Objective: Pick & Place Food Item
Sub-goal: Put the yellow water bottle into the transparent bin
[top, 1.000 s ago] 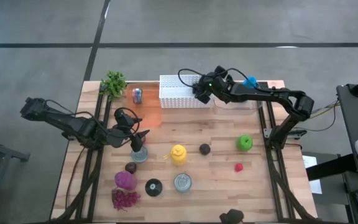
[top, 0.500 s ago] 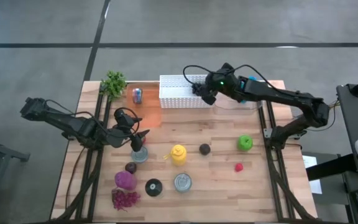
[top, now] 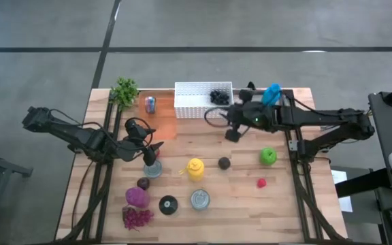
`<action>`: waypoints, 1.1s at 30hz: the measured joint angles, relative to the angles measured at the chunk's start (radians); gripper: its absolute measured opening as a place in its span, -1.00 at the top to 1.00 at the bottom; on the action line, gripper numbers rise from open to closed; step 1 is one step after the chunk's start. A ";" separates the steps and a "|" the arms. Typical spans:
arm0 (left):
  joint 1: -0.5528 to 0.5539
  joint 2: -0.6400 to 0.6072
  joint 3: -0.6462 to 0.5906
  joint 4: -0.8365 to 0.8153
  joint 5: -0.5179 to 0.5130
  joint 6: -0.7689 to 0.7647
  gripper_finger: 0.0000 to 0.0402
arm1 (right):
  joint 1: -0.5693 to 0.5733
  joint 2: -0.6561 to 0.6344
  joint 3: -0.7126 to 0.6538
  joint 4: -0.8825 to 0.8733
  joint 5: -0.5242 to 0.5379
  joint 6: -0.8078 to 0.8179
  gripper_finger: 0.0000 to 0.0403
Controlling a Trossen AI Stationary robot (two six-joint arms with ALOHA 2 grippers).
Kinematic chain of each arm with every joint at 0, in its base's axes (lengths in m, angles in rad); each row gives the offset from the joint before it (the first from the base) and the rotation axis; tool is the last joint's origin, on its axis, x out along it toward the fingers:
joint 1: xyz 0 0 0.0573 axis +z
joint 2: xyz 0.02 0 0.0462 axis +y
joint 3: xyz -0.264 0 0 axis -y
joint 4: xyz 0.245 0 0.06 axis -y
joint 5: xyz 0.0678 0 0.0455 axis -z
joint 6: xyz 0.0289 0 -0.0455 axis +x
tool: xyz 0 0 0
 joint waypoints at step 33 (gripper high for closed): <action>0.000 0.000 0.000 -0.003 0.000 0.000 -0.51 | 0.255 -0.060 -0.197 -0.046 -0.003 0.232 0.96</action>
